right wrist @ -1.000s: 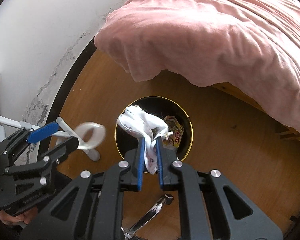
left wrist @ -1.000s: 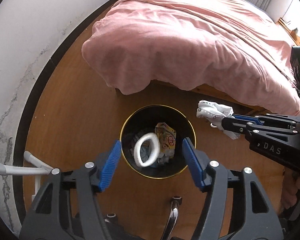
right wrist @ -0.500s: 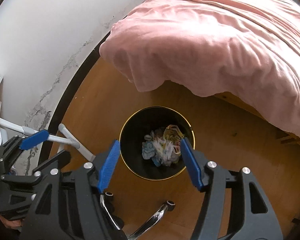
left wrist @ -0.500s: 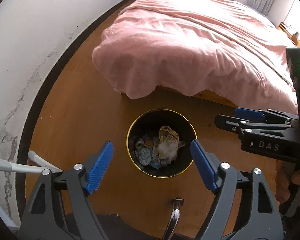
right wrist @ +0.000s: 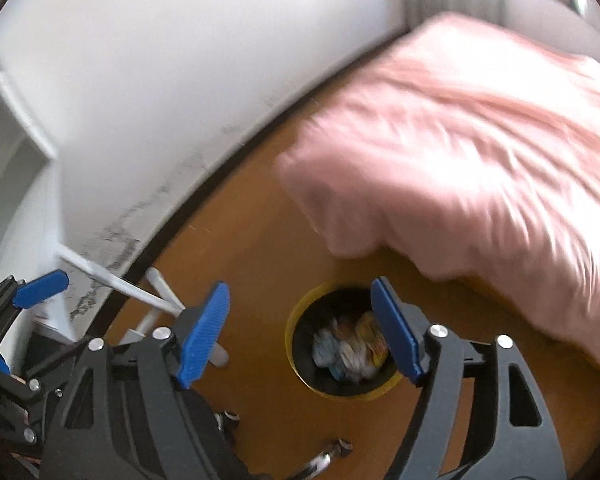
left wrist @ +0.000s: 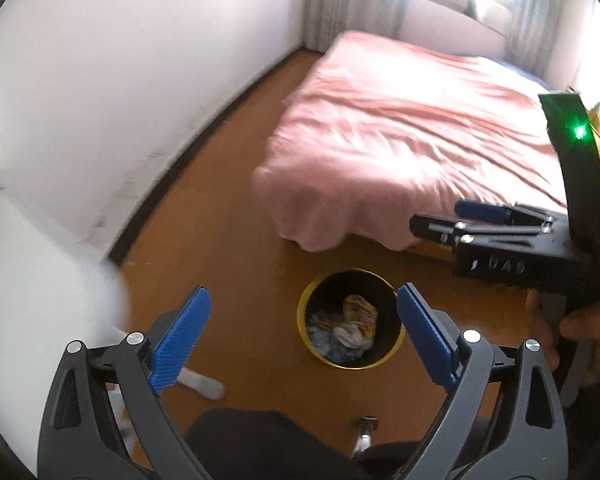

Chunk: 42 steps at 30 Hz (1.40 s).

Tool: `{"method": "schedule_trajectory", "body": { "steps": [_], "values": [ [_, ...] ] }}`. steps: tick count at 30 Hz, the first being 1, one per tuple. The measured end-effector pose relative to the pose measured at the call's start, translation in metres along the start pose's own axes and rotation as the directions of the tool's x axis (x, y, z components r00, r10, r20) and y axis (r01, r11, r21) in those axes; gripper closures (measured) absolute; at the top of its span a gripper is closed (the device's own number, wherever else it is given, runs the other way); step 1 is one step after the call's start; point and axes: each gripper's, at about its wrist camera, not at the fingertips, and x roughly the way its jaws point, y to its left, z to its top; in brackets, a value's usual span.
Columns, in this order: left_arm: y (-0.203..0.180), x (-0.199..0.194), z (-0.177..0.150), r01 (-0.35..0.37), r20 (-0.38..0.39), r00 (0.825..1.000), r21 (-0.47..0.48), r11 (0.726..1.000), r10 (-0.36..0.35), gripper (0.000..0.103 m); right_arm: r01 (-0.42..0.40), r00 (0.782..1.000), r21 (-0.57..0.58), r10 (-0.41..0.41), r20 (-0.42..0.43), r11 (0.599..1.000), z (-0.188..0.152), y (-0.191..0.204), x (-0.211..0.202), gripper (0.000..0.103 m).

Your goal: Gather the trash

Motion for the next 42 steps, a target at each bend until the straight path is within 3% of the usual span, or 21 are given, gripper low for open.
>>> {"method": "schedule_trajectory", "body": {
  "steps": [5, 7, 9, 11, 13, 15, 18, 23, 25, 27, 29, 31, 42],
  "values": [
    [0.085, -0.075, -0.018, -0.162, 0.041, 0.985, -0.148, 0.976, 0.170, 0.010, -0.112, 0.992, -0.198, 0.122, 0.039, 0.974, 0.038, 0.101, -0.015, 0.028],
    [0.123, -0.104, -0.036, -0.232, 0.044, 0.968, -0.227, 0.946, 0.248, 0.010, -0.168, 0.983, -0.274, 0.182, 0.029, 0.947, 0.045, 0.147, -0.016, 0.028],
    [0.160, -0.135, -0.060, -0.311, 0.039, 0.940, -0.303, 0.900, 0.338, 0.010, -0.212, 0.973, -0.335, 0.229, 0.012, 0.918, 0.047, 0.186, -0.015, 0.028],
    [0.199, -0.167, -0.091, -0.387, 0.012, 0.906, -0.381, 0.840, 0.423, 0.010, -0.267, 0.958, -0.402, 0.285, -0.017, 0.875, 0.042, 0.235, -0.015, 0.028],
    [0.233, -0.202, -0.128, -0.459, -0.030, 0.864, -0.461, 0.759, 0.503, 0.010, -0.305, 0.946, -0.448, 0.321, -0.042, 0.841, 0.036, 0.273, -0.015, 0.028],
    [0.253, -0.229, -0.157, -0.502, -0.061, 0.831, -0.511, 0.698, 0.553, 0.010, -0.343, 0.931, -0.501, 0.359, -0.068, 0.795, 0.027, 0.313, -0.019, 0.028],
    [0.280, -0.279, -0.214, -0.556, -0.124, 0.775, -0.601, 0.574, 0.620, 0.010, -0.374, 0.916, -0.556, 0.389, -0.098, 0.742, 0.013, 0.355, -0.024, 0.028],
    [0.294, -0.332, -0.284, -0.588, -0.189, 0.716, -0.682, 0.434, 0.672, 0.010, -0.401, 0.900, -0.632, 0.415, -0.135, 0.663, -0.011, 0.415, -0.035, 0.027],
    [0.294, -0.343, -0.306, -0.579, -0.202, 0.706, -0.716, 0.389, 0.678, 0.010, -0.406, 0.893, -0.658, 0.428, -0.139, 0.634, -0.022, 0.434, -0.042, 0.026],
    [0.290, -0.350, -0.328, -0.562, -0.214, 0.708, -0.748, 0.354, 0.673, 0.010, -0.409, 0.889, -0.678, 0.434, -0.145, 0.611, -0.034, 0.445, -0.048, 0.025],
    [0.286, -0.355, -0.341, -0.559, -0.222, 0.705, -0.758, 0.336, 0.674, 0.010, -0.405, 0.888, -0.697, 0.436, -0.146, 0.592, -0.044, 0.453, -0.052, 0.025],
    [0.280, -0.359, -0.347, -0.568, -0.228, 0.691, -0.758, 0.320, 0.686, 0.010, -0.400, 0.888, -0.711, 0.436, -0.145, 0.578, -0.051, 0.456, -0.053, 0.025],
    [0.266, -0.366, -0.353, -0.563, -0.211, 0.671, -0.768, 0.304, 0.711, 0.010, -0.389, 0.884, -0.728, 0.450, -0.124, 0.565, -0.063, 0.457, -0.063, 0.024]
  ]
}}
